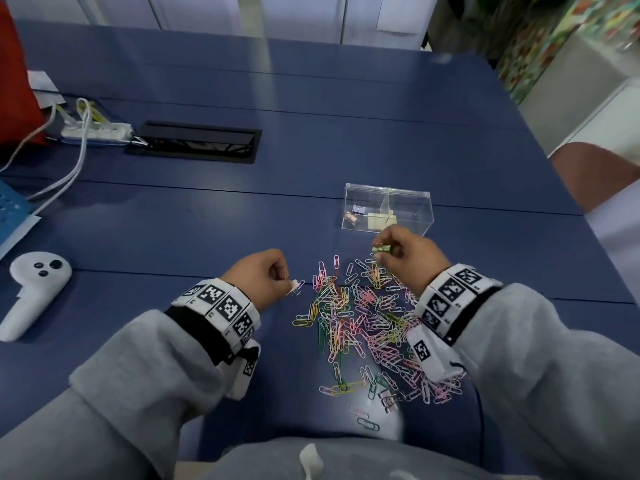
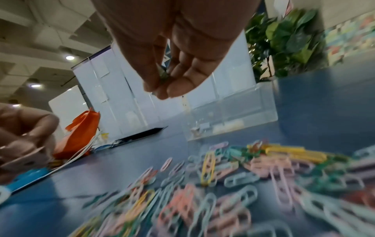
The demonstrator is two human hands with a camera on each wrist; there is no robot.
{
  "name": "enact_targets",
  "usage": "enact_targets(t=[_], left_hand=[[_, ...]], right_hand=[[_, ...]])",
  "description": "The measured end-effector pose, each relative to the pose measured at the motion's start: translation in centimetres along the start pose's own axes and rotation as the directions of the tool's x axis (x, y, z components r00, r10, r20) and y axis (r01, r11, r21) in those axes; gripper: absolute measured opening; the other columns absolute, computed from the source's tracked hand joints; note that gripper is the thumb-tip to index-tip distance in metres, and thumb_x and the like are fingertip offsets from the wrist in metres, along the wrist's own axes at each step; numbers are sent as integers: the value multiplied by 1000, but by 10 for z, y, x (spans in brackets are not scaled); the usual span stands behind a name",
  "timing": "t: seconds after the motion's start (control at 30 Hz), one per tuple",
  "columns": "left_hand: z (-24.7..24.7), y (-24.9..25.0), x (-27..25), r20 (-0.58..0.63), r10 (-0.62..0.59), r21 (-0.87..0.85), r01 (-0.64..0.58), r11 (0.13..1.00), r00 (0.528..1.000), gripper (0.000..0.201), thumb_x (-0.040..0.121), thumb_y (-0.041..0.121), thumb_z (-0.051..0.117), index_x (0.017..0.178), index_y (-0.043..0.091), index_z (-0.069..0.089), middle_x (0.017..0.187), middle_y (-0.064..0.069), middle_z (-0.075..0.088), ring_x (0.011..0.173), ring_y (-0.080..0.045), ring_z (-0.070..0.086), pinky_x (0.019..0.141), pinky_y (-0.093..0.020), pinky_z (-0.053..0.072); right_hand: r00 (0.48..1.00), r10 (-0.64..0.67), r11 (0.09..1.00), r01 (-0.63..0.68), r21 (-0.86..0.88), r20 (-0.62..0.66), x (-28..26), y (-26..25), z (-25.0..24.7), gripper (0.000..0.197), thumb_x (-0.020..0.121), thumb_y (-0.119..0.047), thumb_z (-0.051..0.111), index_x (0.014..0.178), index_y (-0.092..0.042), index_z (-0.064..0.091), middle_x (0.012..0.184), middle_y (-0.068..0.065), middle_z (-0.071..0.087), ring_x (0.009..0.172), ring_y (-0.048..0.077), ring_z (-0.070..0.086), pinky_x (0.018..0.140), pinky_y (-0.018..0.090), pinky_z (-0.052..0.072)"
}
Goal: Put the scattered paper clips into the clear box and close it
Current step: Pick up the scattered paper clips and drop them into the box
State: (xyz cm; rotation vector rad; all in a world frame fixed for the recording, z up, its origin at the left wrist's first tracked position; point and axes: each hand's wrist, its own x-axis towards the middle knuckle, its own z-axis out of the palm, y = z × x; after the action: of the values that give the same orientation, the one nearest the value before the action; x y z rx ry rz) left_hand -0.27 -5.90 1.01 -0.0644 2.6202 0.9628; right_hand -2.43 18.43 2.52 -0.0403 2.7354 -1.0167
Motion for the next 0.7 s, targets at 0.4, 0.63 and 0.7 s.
enact_targets(t=[0.4,0.63,0.7], left_hand=[[-18,53,47,-236,20,-41,-31,999,972,33,80,26,68,60,21,43,65,0,61,61,-15,53,58,-25,40],[-12,82,94,-257,83,51,-73,996,963,37,82,26,66,59,21,38,60,9,46,66,-18,48,54,-25,35],[-6,90,109,-225,111,79,-95,992,968,35,81,24,67,59,22,39,60,9,46,63,-16,47,54,-25,36]], right_hand=[[1000,12,921,-2,-390,23,98,-4,-19,40,85,5,41,120,-5,56,126,18,55,113,33,54,92,33,44],[992,14,945,28,-325,125,96,12,-22,54,85,1,48,135,-20,45,152,-1,29,137,21,34,112,30,27],[996,-50,959,68,-275,73,84,21,-29,46,86,-2,49,128,-21,52,149,0,35,134,21,37,110,29,28]])
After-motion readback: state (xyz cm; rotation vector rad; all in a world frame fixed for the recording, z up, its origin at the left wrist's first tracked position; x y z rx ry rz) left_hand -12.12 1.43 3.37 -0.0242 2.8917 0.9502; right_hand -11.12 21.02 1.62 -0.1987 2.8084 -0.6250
